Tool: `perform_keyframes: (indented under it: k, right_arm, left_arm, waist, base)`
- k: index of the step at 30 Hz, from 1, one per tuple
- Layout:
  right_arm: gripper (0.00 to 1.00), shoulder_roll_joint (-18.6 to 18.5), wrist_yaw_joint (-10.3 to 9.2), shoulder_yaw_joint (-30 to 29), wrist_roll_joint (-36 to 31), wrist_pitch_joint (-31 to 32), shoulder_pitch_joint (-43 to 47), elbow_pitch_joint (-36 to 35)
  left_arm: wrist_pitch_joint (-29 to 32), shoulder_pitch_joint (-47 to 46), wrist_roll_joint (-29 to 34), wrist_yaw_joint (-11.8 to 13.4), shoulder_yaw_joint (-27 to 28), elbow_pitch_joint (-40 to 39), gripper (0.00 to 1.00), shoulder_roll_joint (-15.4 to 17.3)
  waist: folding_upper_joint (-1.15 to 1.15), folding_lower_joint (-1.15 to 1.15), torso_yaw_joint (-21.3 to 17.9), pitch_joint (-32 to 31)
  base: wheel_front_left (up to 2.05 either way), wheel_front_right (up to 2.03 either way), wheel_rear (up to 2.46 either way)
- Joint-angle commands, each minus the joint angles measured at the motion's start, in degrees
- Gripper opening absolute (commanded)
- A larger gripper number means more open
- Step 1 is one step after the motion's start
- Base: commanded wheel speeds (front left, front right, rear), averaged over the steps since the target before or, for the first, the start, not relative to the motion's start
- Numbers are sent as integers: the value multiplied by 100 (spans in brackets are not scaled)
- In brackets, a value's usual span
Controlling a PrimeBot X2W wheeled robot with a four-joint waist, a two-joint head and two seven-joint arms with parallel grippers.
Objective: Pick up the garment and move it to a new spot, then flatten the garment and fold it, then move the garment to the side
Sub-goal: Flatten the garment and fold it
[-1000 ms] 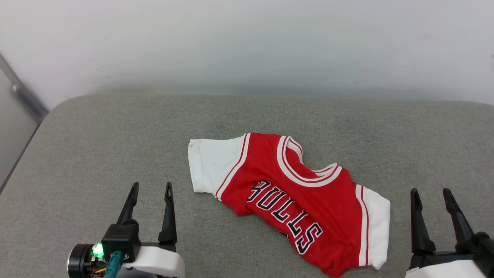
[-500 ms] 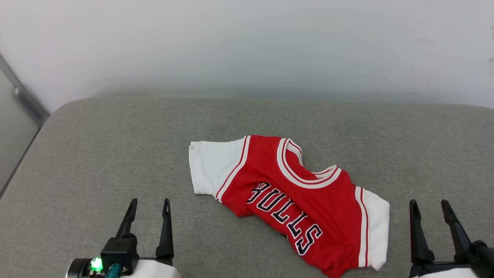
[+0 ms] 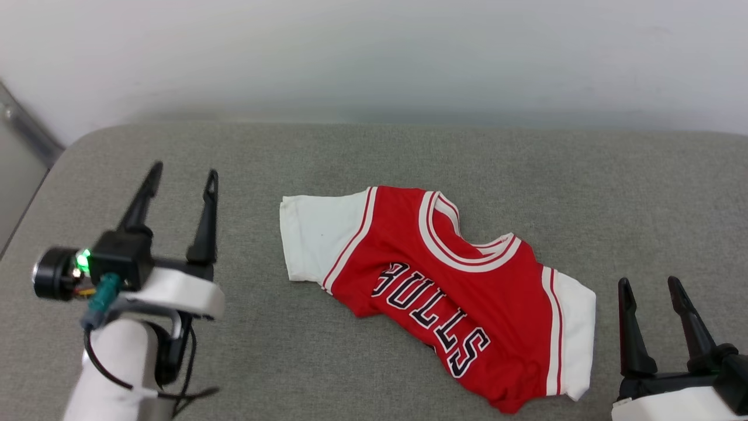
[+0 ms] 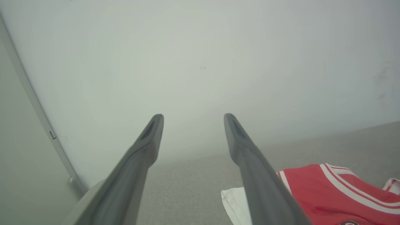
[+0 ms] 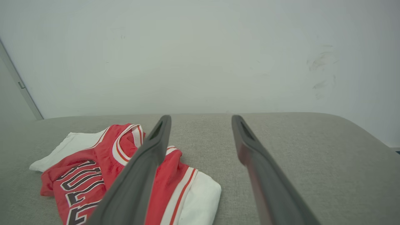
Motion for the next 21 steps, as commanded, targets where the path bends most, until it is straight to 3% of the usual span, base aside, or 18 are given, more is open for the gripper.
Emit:
perform_keyframes:
  k: [1,4,9,14,21]
  right_arm:
    - [100,8,-2,-4,-49,-14,-145,-58]
    - [100,9,-2,-5,-87,-13,-226,-92]
    - [100,8,-2,1,-143,-13,-418,-167]
    - [100,8,-2,-11,-152,-14,-583,-212]
    - [100,10,-2,9,-145,-14,-807,-281]
  left_arm:
    - [-12,-414,-57,-117,29,183,100,129]
    - [78,-896,-134,-228,-3,335,100,239]
    - [836,-1926,-365,-405,-233,623,100,588]
    - [2159,-2814,-897,-462,-789,896,100,958]
    - [4335,-3636,-2368,-466,-1959,1036,100,1684]
  waist:
    - [0,0,-96,232]
    - [0,0,-145,373]
    - [0,0,-278,704]
    - [0,0,-373,969]
    - [0,0,-511,1338]
  base:
    - [0,0,0]
    - [0,0,0]
    - [0,0,0]
    - [0,0,0]
    - [0,0,0]
